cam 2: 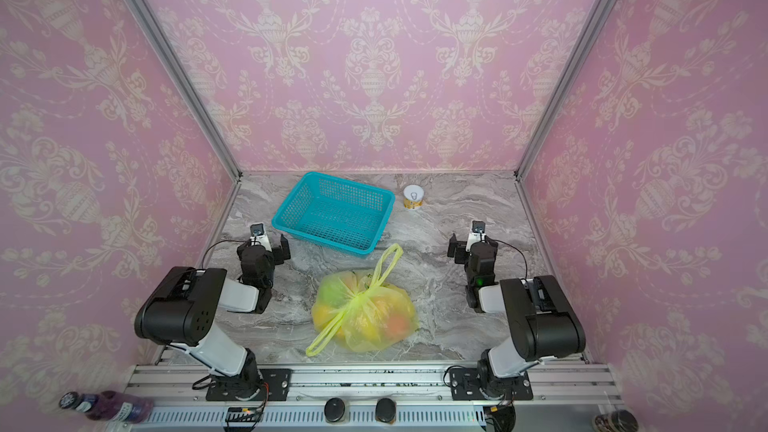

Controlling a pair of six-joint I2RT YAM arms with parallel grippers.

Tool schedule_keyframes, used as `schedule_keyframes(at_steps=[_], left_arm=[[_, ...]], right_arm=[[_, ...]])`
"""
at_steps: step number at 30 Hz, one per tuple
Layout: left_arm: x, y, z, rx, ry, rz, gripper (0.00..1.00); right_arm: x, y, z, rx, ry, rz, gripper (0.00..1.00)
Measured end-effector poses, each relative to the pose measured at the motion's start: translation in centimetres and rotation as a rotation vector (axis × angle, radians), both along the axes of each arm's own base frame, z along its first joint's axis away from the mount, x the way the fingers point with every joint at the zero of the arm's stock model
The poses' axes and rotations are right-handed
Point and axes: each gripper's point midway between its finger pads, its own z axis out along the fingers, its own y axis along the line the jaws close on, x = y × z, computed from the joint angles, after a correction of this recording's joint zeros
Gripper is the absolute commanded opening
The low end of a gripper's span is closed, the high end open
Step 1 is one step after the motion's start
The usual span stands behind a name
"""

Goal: Untie the knot of the plastic bag and take out the fruit

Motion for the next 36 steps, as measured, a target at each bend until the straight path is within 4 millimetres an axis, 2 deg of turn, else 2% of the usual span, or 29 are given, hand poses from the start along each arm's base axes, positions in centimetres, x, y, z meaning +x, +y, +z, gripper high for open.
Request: schedule_keyframes(at_steps=[32,36], left_arm=[[0.0,0.0,0.0,0.0,-0.002,-0.001,0.99],[-1.4,0.0,0.2,-0.001,-0.025,-0.003,0.99]], right_arm=[[0.0,0.0,0.0,0.0,0.0,0.0,1.0],[0.0,0.0,0.0,0.0,0.0,0.0,1.0]])
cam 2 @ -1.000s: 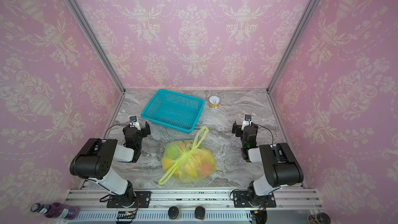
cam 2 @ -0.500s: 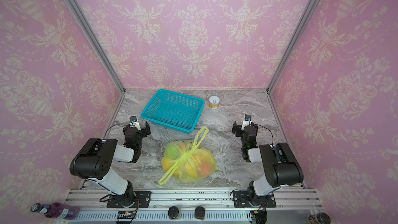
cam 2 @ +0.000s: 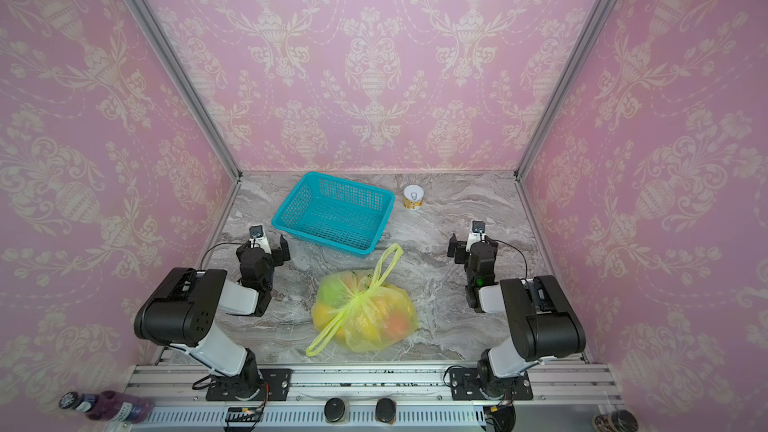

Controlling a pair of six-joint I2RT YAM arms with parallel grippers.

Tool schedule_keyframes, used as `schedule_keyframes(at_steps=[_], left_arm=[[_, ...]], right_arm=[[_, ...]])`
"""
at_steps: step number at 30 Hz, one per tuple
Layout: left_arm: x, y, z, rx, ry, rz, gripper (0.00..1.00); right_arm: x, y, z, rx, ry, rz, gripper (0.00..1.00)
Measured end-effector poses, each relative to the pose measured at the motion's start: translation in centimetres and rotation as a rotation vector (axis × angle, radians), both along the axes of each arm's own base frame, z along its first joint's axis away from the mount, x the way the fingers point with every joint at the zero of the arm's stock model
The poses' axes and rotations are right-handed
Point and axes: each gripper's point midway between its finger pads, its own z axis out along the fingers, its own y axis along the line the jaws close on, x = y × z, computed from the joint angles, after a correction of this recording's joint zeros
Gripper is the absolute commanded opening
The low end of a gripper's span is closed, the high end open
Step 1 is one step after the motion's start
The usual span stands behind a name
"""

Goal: Untie the knot of the plastic bag and take out the fruit

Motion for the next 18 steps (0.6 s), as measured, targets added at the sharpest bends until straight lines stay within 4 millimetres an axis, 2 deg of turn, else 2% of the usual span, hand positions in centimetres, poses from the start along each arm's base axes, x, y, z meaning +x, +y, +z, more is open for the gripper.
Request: schedule_keyframes(at_steps=[3,6,10,13,14,15,18], left_arm=[[-2.0,0.0,1.0,0.006,-0.033,0.003,0.99],[-2.3,-0.8,4.1,0.016,-0.098,0.004,0.99],[-2.0,-1.7,10.8,-0.085,-0.188,-0.019,0.99],[-3.4,-4.7,16.1,-0.163,-0.339,-0.206,0.99],[-4.3,-5.3,16.8,-0.211,-0.392,-0.245,0.99],[-4.9,-5.6,16.6,-0.252,-0.416,-0.265,0.99],[-5.1,-7.5,12.5,-0.354,-0.286,-0.355,0.99]], right_arm=[[0.0,0.0,0.0,0.0,0.0,0.0,1.0],[0.0,0.0,0.0,0.0,0.0,0.0,1.0],[0.0,0.0,0.0,0.0,0.0,0.0,1.0],[0.0,0.0,0.0,0.0,0.0,0.002,1.0],[0.0,0.3,0.0,-0.001,0.001,0.018,1.0],[0.1,0.5,0.0,0.0,0.001,0.029,1.0],[-0.5,1.3,0.5,-0.013,0.005,0.066,1.0]])
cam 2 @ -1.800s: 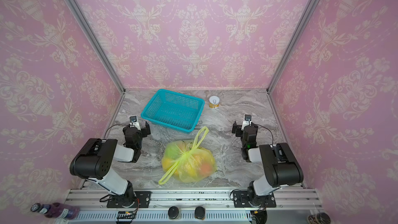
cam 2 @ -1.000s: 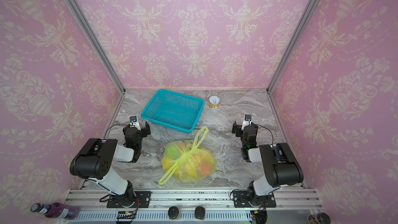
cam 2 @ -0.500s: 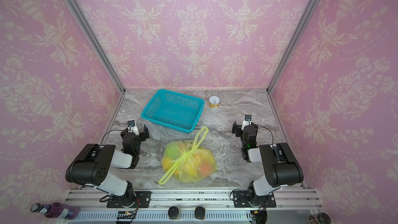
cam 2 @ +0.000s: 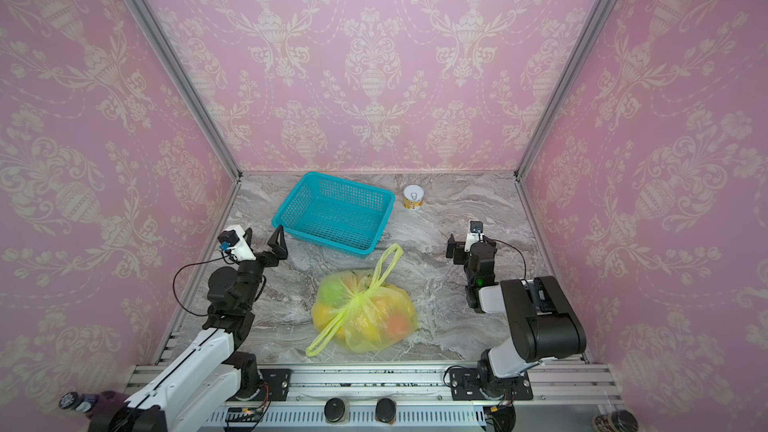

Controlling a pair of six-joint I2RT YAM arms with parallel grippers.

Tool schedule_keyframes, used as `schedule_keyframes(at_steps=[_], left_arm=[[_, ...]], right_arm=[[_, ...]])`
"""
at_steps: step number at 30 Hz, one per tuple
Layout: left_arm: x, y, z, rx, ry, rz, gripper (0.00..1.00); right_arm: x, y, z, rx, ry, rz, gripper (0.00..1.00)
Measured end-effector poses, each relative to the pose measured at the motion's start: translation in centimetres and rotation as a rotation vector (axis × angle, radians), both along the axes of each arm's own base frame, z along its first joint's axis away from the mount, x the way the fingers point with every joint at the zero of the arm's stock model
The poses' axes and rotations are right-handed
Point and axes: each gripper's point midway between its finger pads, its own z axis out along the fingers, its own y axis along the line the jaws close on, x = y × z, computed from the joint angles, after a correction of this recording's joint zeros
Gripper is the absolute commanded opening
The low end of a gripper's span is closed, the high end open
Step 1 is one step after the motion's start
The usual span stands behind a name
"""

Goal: Untie the knot of the plastic bag and take out the fruit
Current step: 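Move both grippers toward the knotted top of the yellow bag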

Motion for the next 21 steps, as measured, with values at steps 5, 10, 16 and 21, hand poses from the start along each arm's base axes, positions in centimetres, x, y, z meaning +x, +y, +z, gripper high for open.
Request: schedule_keyframes(at_steps=[5,10,16,21], left_arm=[[0.7,-2.5,-0.4,-0.06,0.155,-0.136,0.99],[-1.2,-2.2,1.3,-0.127,0.123,-0.129,0.99],[-3.6,0.1,3.9,-0.139,0.102,-0.012,0.99],[-4.8,0.6,2.3,-0.136,0.179,0.02,1.0]], right_arm=[[-2.8,0.3,9.4,0.183,-0.09,-0.071,1.0],[-8.3,-1.0,18.5,0.481,-0.271,-0.145,1.0],[-12.9,1.3,14.3,0.585,-0.18,-0.008,1.0],[-14.3,3.7,13.5,0.625,-0.091,0.111,1.0]])
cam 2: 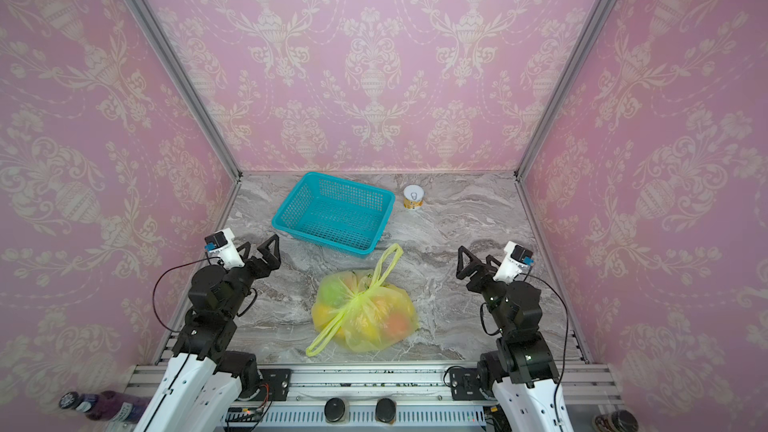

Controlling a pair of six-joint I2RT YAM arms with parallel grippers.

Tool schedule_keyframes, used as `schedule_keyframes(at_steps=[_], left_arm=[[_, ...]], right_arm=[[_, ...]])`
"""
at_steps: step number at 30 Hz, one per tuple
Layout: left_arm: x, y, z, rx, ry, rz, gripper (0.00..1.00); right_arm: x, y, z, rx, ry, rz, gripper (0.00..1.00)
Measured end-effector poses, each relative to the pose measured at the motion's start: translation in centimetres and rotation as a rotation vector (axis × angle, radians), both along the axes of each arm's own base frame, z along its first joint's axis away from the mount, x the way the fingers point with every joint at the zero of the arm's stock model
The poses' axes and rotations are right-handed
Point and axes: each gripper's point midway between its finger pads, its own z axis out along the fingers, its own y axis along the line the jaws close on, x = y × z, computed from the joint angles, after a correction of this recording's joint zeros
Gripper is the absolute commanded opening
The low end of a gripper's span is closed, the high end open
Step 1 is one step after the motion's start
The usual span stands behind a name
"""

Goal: Untie the knot of the plastic bag and take out the fruit
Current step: 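Move both grippers toward the knotted top of the yellow bag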

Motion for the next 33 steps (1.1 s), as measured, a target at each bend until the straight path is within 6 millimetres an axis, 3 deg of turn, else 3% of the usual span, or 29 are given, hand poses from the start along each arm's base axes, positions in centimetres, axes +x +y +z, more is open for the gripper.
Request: schedule_keyframes(at_steps=[3,6,10,13,20,27,33], left_arm=[[-0.7,-0.3,-0.1,-0.017,0.007,-0.016,0.99],[-0.9,-1.2,-0.2,-0.034,0.016,-0.069,0.91],[-0.4,-3.3,-1.7,-0.066,0.094,-0.182,0.82],[0.0,-5.2,-2.9,-0.093,0.167,-0.288,0.82],[-0.8,-9.4,-4.2,-0.101,0.251,-0.487,0.83],[-1.7,-13.8,-4.0,-0.029,0.282,-0.656,0.81],[-2.3,-14.8,-5.5,0.034,0.349,-0.686,0.79]], right_arm=[[-0.2,2.1,-0.5,-0.004,0.056,0.103,1.0],[-0.7,5.3,-1.7,-0.024,0.117,0.24,0.98],[-2.7,10.2,-4.0,-0.114,0.191,0.426,0.93],[-4.2,13.1,-5.5,-0.205,0.221,0.523,0.91],[-6.0,17.3,-9.6,-0.431,0.32,0.611,0.94],[-5.7,19.8,-8.4,-0.477,0.284,0.613,0.96],[-5.8,22.3,-6.6,-0.515,0.237,0.644,0.98]])
